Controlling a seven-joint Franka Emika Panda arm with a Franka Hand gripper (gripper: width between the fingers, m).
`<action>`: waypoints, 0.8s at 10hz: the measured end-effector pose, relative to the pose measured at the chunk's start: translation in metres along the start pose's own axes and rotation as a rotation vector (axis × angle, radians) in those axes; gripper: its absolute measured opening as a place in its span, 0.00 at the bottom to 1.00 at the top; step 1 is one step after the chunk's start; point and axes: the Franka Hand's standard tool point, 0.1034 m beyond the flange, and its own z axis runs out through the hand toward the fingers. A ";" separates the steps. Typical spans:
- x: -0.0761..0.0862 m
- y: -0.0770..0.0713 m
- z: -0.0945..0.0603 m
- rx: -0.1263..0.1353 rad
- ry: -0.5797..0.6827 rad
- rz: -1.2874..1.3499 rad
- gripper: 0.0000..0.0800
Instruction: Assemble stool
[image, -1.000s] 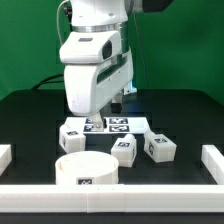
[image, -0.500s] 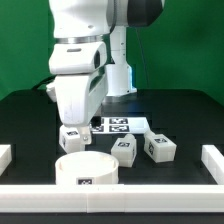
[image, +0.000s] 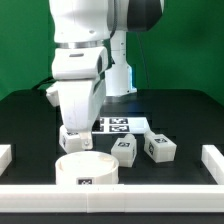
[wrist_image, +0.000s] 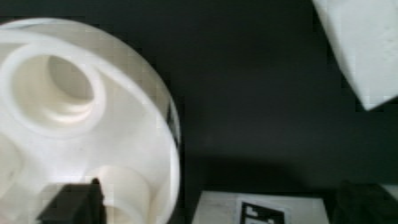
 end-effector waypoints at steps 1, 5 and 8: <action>0.001 0.003 0.003 0.001 -0.001 -0.005 0.81; -0.002 -0.001 0.018 0.018 0.000 0.000 0.81; -0.002 -0.004 0.028 0.033 0.002 0.002 0.81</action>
Offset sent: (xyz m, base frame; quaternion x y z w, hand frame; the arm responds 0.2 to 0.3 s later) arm 0.0021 0.0007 -0.0093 -0.0037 0.0107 -0.0091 0.9999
